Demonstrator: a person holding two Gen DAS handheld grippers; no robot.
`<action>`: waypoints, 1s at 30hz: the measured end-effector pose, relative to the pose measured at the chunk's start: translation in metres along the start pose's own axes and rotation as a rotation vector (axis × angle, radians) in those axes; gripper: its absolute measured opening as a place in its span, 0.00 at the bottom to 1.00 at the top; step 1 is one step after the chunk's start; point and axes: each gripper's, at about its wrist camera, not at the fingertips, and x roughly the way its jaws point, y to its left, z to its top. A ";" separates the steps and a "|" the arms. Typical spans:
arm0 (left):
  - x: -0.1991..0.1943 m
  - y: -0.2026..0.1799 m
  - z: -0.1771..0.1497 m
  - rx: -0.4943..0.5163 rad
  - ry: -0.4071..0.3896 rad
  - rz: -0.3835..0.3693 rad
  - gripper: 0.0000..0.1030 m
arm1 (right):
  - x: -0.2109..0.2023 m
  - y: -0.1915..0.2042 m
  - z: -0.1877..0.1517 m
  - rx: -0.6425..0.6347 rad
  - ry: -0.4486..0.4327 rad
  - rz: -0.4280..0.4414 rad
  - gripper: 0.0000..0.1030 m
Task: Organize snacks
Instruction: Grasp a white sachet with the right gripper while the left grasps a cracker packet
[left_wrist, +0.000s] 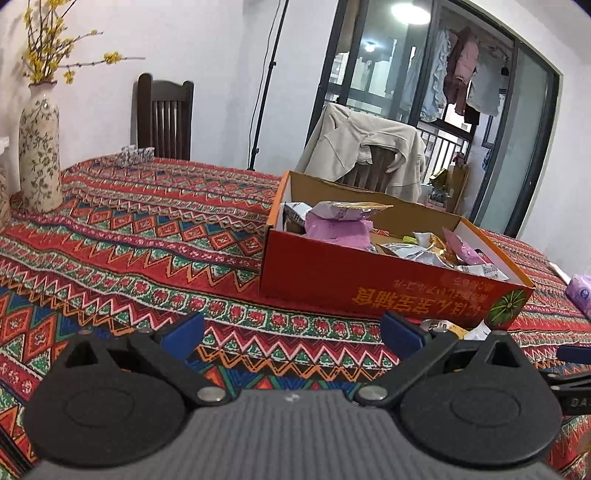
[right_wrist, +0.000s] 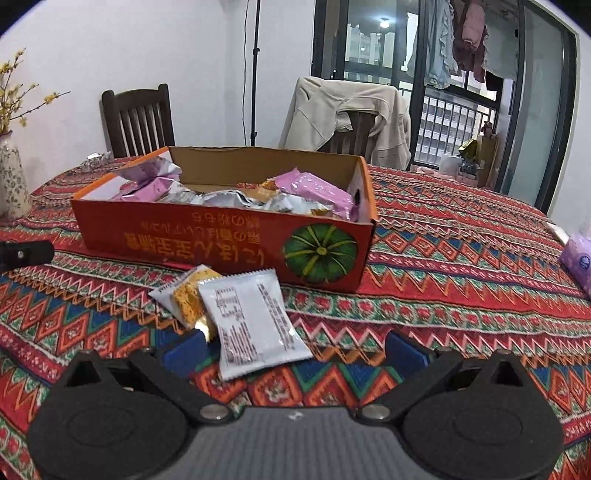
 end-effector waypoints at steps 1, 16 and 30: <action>0.000 0.001 0.000 -0.006 0.004 -0.001 1.00 | 0.003 0.002 0.002 -0.003 0.002 0.002 1.00; 0.006 0.003 -0.001 -0.017 0.036 -0.002 1.00 | 0.045 -0.003 0.007 0.010 0.049 0.080 0.79; 0.020 0.001 -0.005 -0.004 0.078 0.026 1.00 | 0.011 -0.020 0.002 0.093 -0.100 0.037 0.39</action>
